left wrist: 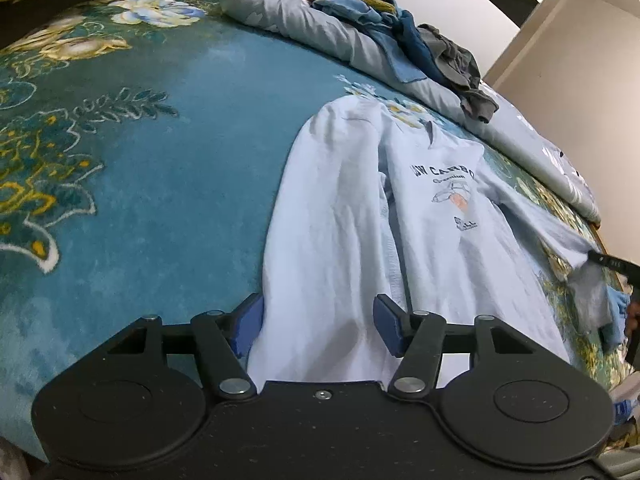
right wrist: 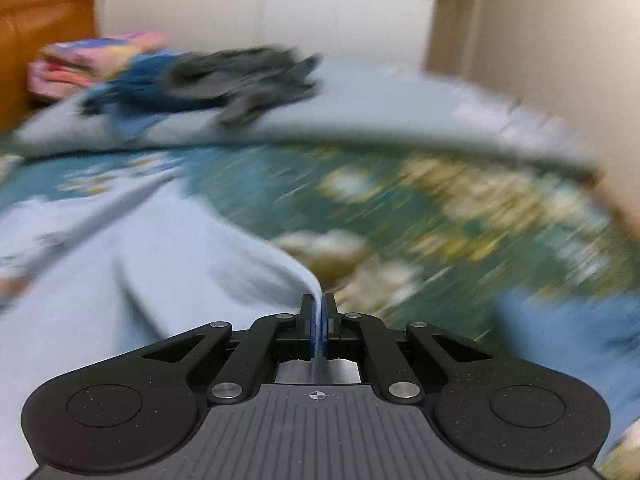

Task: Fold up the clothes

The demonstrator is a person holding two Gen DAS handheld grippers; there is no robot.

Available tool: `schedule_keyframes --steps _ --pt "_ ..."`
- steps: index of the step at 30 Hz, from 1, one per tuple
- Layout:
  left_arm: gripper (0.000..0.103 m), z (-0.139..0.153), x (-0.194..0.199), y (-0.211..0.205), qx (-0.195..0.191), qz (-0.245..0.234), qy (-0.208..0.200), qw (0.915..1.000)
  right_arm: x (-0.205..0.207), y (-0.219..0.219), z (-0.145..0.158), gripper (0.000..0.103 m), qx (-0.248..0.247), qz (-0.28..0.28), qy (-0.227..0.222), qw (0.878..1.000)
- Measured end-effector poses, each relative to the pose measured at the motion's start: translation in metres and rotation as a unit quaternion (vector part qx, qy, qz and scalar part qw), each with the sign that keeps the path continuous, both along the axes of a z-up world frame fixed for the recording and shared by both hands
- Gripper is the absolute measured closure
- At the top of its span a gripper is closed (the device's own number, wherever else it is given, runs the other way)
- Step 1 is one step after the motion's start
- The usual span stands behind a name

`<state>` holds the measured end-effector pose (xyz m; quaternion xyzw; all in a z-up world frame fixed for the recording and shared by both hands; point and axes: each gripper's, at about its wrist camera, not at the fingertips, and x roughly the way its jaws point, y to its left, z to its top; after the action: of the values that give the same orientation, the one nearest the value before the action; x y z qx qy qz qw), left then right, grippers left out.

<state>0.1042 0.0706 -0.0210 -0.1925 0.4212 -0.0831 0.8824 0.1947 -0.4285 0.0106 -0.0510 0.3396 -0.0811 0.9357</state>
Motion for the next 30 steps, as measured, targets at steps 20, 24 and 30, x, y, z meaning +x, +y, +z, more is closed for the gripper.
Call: schedule_keyframes --steps 20,24,30 --pt "0.103 -0.011 -0.015 0.037 0.016 0.051 -0.015 0.9985 -0.033 -0.005 0.032 0.071 0.049 -0.012 -0.059 0.997" --pt "0.103 -0.001 -0.004 0.048 0.054 0.072 -0.034 0.9954 -0.047 0.009 0.034 0.070 0.063 -0.002 -0.067 0.996" --pt "0.103 0.038 0.058 0.083 0.161 0.126 -0.099 0.9739 -0.047 0.017 0.024 0.070 0.083 -0.014 -0.051 0.995"
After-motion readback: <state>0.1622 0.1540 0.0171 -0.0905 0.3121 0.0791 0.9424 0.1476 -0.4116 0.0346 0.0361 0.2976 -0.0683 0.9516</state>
